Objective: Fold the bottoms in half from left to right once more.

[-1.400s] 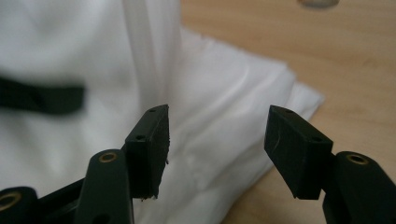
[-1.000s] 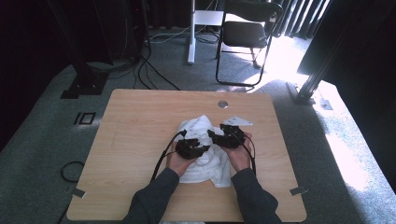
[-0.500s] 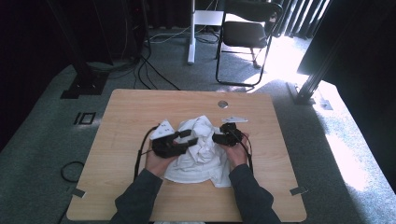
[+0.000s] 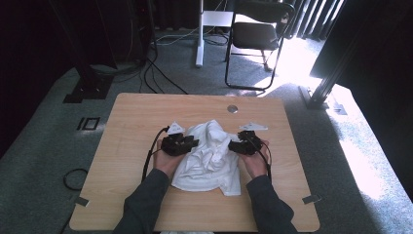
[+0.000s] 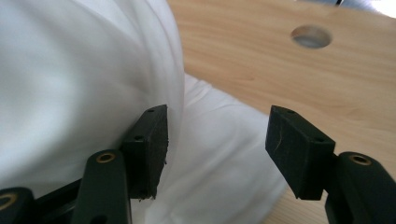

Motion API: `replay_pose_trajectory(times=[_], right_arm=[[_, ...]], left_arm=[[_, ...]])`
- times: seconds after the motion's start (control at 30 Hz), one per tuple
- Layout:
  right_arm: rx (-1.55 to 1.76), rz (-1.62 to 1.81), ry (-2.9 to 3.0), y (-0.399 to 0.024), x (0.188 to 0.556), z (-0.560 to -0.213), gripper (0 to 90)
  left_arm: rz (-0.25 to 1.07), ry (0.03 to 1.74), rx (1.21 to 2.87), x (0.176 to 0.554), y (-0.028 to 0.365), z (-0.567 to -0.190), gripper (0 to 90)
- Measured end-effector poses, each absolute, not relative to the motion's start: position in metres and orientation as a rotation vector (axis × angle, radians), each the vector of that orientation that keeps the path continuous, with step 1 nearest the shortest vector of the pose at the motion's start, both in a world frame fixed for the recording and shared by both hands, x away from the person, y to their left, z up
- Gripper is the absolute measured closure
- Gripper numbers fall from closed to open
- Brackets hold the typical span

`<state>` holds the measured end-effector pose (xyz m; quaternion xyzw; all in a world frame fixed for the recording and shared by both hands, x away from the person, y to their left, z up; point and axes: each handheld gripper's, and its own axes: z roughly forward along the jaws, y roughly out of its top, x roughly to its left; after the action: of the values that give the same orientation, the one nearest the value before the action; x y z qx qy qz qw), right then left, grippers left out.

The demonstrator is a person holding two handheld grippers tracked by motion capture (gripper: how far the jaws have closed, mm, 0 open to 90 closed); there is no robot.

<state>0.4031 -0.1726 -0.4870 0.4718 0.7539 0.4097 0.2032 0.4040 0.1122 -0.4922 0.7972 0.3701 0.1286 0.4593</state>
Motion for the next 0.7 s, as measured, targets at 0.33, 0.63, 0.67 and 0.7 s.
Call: replay_pose_trajectory(times=[0.33,0.63,0.67,0.7], right_arm=[[1.114,1.312,1.994,-0.173,0.36,-0.433,33.7],[1.031,1.17,2.132,-0.146,0.372,-0.443,66.9],[1.067,1.148,2.125,-0.15,0.375,-0.447,74.9],[1.107,1.148,2.108,-0.155,0.378,-0.452,79.1]], left_arm=[[0.35,0.907,2.031,0.405,0.101,-0.502,67.6],[0.38,0.906,2.054,0.403,0.095,-0.507,68.3],[0.381,0.907,2.053,0.403,0.095,-0.508,68.3],[0.38,0.907,2.048,0.403,0.096,-0.508,68.3]])
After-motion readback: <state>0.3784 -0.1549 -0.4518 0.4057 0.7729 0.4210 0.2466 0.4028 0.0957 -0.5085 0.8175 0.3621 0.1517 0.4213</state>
